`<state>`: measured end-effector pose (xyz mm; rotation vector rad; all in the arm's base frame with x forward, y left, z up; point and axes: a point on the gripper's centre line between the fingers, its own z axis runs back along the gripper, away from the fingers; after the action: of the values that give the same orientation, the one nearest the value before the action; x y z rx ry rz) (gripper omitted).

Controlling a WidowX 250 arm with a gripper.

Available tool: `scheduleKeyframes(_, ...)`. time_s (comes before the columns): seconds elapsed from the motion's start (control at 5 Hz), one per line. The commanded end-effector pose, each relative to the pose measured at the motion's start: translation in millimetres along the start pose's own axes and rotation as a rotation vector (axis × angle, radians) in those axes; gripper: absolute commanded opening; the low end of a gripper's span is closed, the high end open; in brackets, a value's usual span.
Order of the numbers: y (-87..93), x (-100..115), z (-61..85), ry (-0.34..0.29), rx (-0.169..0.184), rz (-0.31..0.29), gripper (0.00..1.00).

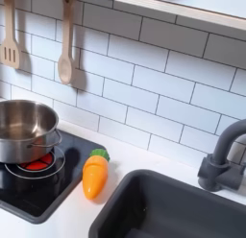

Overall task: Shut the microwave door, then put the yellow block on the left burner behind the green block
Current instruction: 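Put the yellow block on the left burner behind the green block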

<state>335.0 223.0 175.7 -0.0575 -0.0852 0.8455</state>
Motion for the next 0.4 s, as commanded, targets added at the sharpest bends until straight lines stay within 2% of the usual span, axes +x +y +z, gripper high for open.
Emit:
scheduleKeyframes(0.0,0.9,1.4,2.2,-0.018,0.01,0.0,1.0)
scheduleKeyframes(0.2,2.8,1.9,4.5,-0.023,0.009,0.013,1.0)
